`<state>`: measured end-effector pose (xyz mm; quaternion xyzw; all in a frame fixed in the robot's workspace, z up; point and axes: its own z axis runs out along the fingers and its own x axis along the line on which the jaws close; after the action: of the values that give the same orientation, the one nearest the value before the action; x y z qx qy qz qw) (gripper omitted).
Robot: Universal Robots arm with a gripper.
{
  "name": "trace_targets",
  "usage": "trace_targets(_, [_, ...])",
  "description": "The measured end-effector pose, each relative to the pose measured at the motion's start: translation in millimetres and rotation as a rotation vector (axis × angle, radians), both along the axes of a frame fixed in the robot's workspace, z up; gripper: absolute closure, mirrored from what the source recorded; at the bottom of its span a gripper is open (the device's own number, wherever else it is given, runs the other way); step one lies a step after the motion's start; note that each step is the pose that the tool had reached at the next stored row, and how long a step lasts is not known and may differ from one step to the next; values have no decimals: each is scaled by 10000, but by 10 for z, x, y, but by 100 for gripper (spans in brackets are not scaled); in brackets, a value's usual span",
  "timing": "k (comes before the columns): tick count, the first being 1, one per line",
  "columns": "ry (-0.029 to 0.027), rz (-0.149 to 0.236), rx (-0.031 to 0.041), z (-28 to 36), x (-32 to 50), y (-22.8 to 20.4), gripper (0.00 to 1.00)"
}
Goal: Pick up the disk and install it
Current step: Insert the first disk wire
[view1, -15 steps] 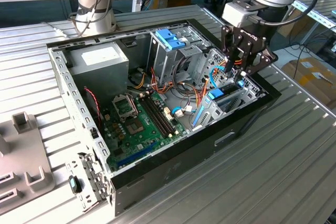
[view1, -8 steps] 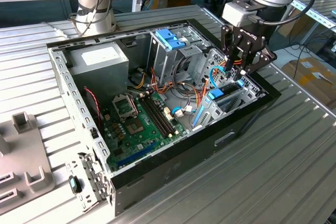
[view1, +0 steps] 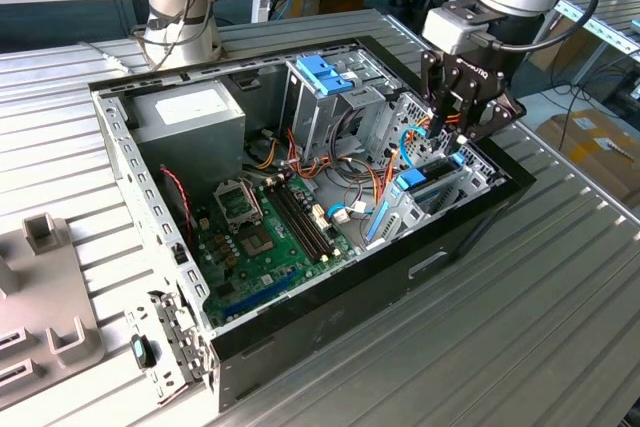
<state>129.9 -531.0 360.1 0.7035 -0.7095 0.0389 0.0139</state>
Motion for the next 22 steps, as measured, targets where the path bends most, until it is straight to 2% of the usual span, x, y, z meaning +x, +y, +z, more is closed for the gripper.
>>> trace_targets(1, [0, 1, 1, 0, 0, 0, 60])
trace_targets(2, [0, 0, 1, 0, 0, 0, 66])
trace_targets(3, [0, 0, 1, -1, 0, 0, 66])
trace_targets(4, [0, 0, 1, -1, 0, 0, 79])
trace_targets(5, [0, 0, 1, -1, 0, 0, 79])
trace_targets(6, [0, 1, 1, -1, 0, 0, 84])
trace_targets(12, [-2, 2, 4, -4, -8, 0, 84])
trace_targets(15, [-56, 15, 7, -2, -64, -2, 84])
trace_targets(17, [-189, 31, 11, -4, -107, -9, 84])
trace_targets(18, [-278, 38, 16, -6, -114, -10, 84])
trace_targets(19, [-396, 54, 20, -8, -121, -12, 84])
trace_targets(20, [-478, 66, 23, -9, -124, -14, 84])
trace_targets(21, [-641, 85, 24, -11, -132, -16, 84])
trace_targets(22, [-776, 95, 22, -11, -147, -24, 84])
